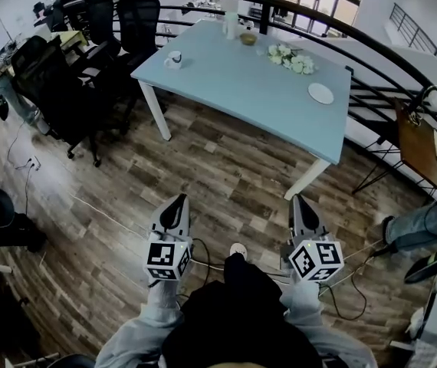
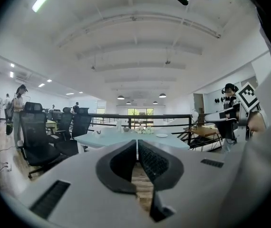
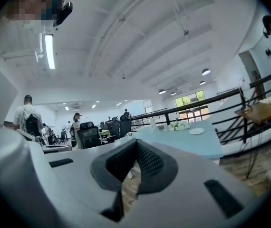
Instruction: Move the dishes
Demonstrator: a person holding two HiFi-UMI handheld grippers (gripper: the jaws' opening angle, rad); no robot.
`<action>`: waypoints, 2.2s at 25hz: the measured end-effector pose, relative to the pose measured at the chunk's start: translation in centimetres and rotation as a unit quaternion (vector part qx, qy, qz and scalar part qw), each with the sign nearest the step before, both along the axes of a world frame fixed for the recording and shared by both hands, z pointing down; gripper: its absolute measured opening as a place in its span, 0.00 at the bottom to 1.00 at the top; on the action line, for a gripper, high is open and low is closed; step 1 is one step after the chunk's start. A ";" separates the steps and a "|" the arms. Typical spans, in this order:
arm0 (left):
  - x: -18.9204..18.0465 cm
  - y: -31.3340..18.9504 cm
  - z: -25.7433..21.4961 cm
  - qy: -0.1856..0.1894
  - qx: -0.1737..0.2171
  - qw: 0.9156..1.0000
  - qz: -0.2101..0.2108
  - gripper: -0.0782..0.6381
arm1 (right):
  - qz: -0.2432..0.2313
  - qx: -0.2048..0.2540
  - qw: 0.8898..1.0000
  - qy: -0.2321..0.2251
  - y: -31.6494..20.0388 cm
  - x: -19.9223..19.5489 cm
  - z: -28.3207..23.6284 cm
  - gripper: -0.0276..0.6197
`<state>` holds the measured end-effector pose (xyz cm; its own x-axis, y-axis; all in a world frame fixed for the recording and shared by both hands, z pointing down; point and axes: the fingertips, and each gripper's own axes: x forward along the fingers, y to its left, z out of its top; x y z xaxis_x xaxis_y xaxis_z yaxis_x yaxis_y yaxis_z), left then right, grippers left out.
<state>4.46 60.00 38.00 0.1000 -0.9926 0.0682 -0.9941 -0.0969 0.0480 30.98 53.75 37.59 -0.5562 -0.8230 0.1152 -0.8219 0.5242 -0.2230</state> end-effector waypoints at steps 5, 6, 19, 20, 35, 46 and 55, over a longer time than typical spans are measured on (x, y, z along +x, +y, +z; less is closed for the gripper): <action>-0.5 -4.7 0.7 -0.023 -0.019 1.000 -0.006 0.14 | -0.012 -0.007 1.000 0.005 -5.5 -1.0 0.1 0.06; -0.7 -5.7 0.8 -0.024 -0.022 0.999 -0.011 0.14 | -0.014 -0.012 1.000 0.008 -6.6 -1.1 0.1 0.06; -0.8 -16.5 1.2 -0.016 -0.009 0.999 -0.046 0.14 | -0.043 -0.017 0.999 0.018 -18.9 -1.5 0.8 0.05; -0.5 -17.1 1.2 -0.016 -0.010 0.999 -0.046 0.14 | -0.044 -0.017 0.999 0.017 -19.5 -1.5 0.9 0.05; -0.4 -21.1 1.8 0.008 -0.024 0.998 -0.058 0.14 | -0.065 -0.025 0.997 0.017 -24.4 -2.1 1.2 0.06; -3.3 -31.6 2.3 0.005 -0.027 1.000 -0.012 0.14 | -0.034 -0.042 0.998 0.014 -32.8 -5.7 2.4 0.06; -10.2 -43.7 -0.4 -0.002 -0.015 0.999 0.028 0.14 | 0.000 -0.032 0.999 0.004 -42.5 -12.3 0.1 0.06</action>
<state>-5.70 16.29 37.60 0.1555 -0.9830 0.0979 -0.9873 -0.1514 0.0476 18.69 11.26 37.66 -0.5548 -0.8141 0.1715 -0.8238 0.5089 -0.2497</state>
